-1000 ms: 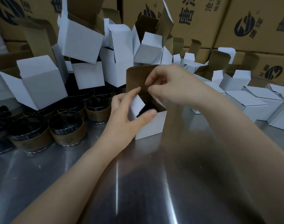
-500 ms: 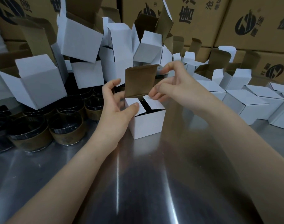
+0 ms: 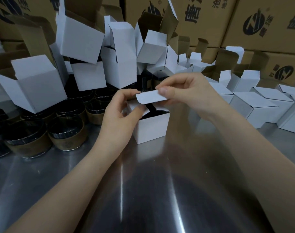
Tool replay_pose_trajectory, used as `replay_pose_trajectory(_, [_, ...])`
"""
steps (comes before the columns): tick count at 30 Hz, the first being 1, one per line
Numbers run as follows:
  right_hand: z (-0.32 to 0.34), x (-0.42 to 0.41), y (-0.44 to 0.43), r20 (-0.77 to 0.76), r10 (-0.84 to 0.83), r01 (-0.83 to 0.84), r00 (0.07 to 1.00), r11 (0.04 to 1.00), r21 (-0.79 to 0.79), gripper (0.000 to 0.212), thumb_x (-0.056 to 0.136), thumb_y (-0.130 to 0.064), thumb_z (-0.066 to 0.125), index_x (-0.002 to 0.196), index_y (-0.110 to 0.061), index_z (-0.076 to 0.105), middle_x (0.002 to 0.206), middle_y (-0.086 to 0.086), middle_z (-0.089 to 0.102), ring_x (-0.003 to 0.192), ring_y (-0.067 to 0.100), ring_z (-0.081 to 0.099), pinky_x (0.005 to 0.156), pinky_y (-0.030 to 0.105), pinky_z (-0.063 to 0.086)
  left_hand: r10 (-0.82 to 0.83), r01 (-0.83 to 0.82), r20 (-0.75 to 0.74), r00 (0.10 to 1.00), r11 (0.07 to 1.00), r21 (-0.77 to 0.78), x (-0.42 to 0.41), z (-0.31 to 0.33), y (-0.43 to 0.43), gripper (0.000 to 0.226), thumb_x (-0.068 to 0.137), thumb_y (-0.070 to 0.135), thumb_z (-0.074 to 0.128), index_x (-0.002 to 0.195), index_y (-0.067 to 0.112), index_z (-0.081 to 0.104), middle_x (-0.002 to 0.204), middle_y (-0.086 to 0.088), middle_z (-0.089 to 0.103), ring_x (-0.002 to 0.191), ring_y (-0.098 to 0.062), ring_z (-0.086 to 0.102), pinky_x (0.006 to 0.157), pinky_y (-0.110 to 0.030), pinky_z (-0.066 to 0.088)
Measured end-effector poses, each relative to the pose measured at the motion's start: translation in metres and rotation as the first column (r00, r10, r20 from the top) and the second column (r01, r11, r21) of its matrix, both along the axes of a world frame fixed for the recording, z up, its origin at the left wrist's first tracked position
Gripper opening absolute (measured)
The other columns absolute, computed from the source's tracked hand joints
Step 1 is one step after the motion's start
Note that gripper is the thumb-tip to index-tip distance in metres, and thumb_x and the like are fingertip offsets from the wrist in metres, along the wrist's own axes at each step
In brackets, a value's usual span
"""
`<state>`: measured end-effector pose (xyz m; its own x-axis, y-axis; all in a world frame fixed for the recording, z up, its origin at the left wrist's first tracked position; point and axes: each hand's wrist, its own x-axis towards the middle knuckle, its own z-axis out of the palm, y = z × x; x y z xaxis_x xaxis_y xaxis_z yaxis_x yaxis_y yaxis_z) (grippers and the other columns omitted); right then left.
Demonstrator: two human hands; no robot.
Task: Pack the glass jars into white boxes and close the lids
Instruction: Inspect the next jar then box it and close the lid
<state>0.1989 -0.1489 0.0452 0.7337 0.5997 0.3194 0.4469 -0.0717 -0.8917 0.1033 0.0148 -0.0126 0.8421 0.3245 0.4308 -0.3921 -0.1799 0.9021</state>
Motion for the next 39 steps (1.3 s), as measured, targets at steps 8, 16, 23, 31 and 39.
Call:
replay_pose_trajectory(8, [-0.005,0.004,-0.002,0.136,0.034,-0.025,0.99,0.998,-0.066,0.011,0.077,-0.009,0.079,0.085,-0.017,0.077,0.081,0.021,0.069,0.072,0.025,0.064,0.071,0.03,0.06,-0.081,0.083,-0.021,0.996,0.988,0.133,-0.005,0.002,0.0,0.035,0.078,0.025,0.07,0.111,0.032,0.064,0.127,0.005,0.056,0.128,-0.012,0.048,0.111,-0.044,0.038])
replay_pose_trajectory(16, [-0.008,0.007,-0.002,0.166,0.036,-0.017,0.985,0.993,-0.116,0.011,0.075,-0.013,0.081,0.084,-0.017,0.076,0.079,0.001,0.074,0.074,0.01,0.068,0.072,0.02,0.056,-0.055,0.051,0.015,0.998,0.98,0.19,-0.002,-0.003,0.005,0.029,0.084,0.019,0.065,0.108,0.035,0.068,0.125,0.008,0.057,0.126,-0.005,0.049,0.111,-0.042,0.038])
replay_pose_trajectory(23, [-0.008,0.007,-0.001,0.199,0.038,-0.002,0.979,0.984,-0.179,0.01,0.074,-0.016,0.082,0.083,-0.018,0.076,0.078,0.0,0.072,0.073,0.004,0.064,0.068,0.013,0.05,-0.068,0.067,-0.004,0.998,0.984,0.165,0.001,-0.004,0.006,0.029,0.08,0.021,0.065,0.101,0.039,0.071,0.127,0.002,0.056,0.128,-0.005,0.047,0.112,-0.046,0.037])
replay_pose_trajectory(31, [-0.007,0.008,-0.003,0.217,0.076,-0.025,0.973,0.973,-0.229,0.01,0.073,-0.024,0.082,0.08,-0.022,0.076,0.075,-0.006,0.07,0.07,0.004,0.061,0.064,0.01,0.047,-0.062,0.065,-0.022,0.998,0.979,0.191,0.001,-0.006,0.009,0.03,0.079,0.028,0.066,0.095,0.053,0.072,0.123,0.011,0.056,0.126,-0.004,0.047,0.109,-0.048,0.039])
replay_pose_trajectory(39, [-0.008,0.008,-0.002,0.216,0.092,-0.037,0.972,0.968,-0.248,0.011,0.069,-0.037,0.079,0.076,-0.031,0.076,0.077,0.0,0.069,0.075,0.019,0.061,0.065,0.018,0.05,-0.077,0.087,-0.053,0.996,0.973,0.214,-0.001,-0.003,0.012,0.025,0.074,0.034,0.072,0.094,0.048,0.072,0.127,0.012,0.056,0.125,-0.001,0.048,0.109,-0.045,0.04])
